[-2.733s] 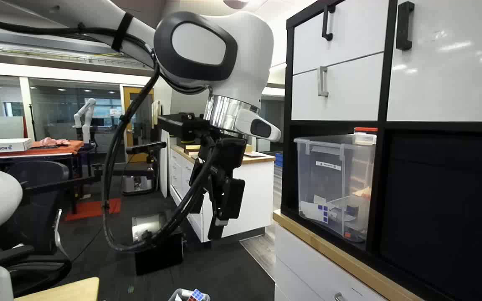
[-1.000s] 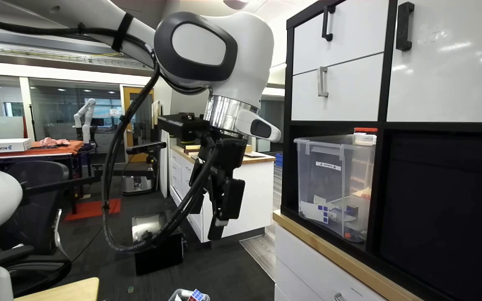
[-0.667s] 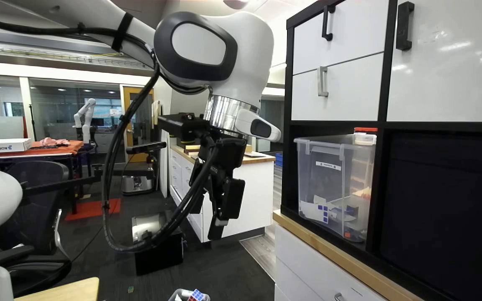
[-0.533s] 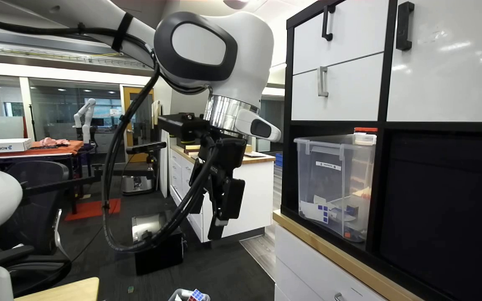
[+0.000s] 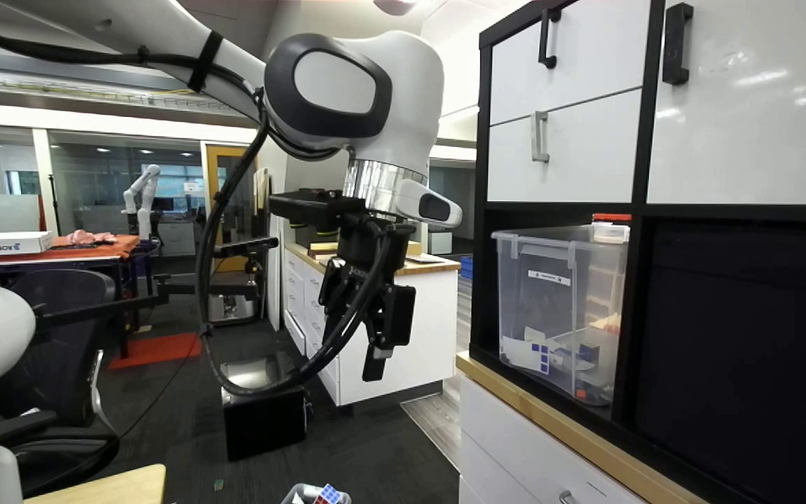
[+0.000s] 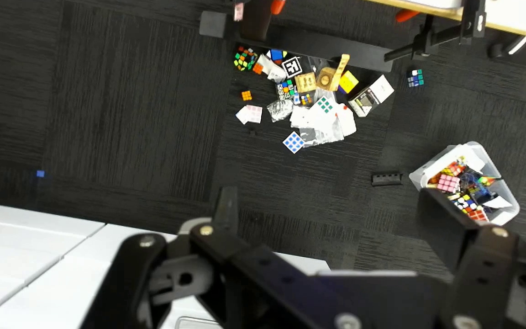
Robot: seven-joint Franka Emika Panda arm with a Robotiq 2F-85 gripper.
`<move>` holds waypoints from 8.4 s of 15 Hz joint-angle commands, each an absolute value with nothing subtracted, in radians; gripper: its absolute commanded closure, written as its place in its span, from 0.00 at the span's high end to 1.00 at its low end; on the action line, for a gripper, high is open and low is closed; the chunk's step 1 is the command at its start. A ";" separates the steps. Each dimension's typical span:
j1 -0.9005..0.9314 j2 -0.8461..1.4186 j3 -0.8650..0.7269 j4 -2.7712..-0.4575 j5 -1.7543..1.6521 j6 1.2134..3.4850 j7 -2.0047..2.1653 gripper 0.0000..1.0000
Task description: Pull out the clear container from underneath the cabinet
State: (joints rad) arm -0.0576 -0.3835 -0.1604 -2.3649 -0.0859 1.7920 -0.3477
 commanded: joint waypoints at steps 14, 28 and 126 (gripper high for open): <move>0.105 -0.387 -0.110 -2.255 0.023 2.061 -0.777 1.00; 0.107 -0.389 -0.077 -2.264 0.007 2.067 -0.757 1.00; 0.089 -0.058 0.058 -2.103 0.205 2.835 -1.467 0.07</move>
State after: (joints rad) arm 0.0887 0.0583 0.0595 -2.0190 0.1965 2.8620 -1.4907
